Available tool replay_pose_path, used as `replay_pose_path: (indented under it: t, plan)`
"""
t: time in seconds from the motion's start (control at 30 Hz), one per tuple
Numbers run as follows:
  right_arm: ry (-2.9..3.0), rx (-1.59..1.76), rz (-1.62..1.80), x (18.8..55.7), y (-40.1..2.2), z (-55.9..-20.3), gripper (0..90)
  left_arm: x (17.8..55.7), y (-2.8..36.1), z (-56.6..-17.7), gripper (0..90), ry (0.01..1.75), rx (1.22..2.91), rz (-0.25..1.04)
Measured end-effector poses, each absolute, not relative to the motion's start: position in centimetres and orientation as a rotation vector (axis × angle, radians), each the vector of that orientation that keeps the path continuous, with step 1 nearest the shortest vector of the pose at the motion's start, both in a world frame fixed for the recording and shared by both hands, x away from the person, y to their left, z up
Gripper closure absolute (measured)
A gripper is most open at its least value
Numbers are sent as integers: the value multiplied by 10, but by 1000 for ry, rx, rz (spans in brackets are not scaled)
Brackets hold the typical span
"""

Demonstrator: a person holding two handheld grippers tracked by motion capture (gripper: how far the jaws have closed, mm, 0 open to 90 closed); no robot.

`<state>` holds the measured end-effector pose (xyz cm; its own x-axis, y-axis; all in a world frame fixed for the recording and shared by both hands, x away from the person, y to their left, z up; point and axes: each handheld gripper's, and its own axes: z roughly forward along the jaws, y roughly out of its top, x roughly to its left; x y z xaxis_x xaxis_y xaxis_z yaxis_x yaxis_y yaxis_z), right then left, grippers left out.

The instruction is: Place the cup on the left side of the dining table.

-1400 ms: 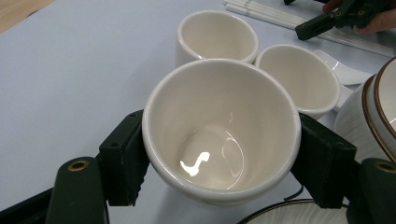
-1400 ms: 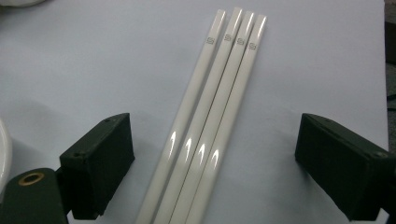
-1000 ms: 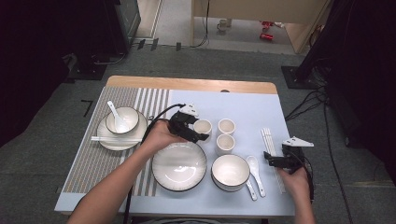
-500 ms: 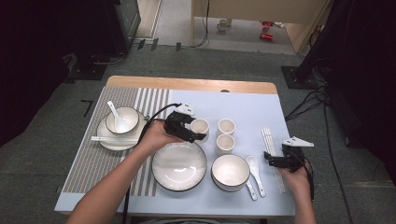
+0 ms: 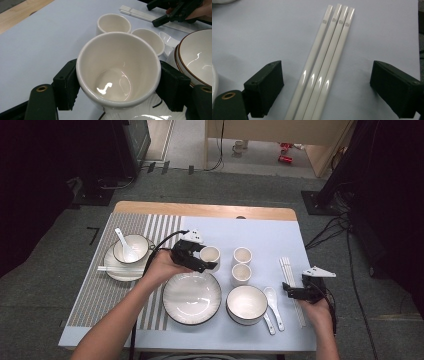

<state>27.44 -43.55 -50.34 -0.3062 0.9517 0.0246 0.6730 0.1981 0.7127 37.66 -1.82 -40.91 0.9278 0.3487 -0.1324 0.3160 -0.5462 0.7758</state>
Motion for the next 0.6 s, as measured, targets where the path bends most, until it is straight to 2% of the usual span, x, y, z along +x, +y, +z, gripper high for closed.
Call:
replay_pose_path:
  t: [0.6]
  plan:
    - [2054,1517,885,274,-436,-503,113,366,-3,-398,278,483,2179,30]
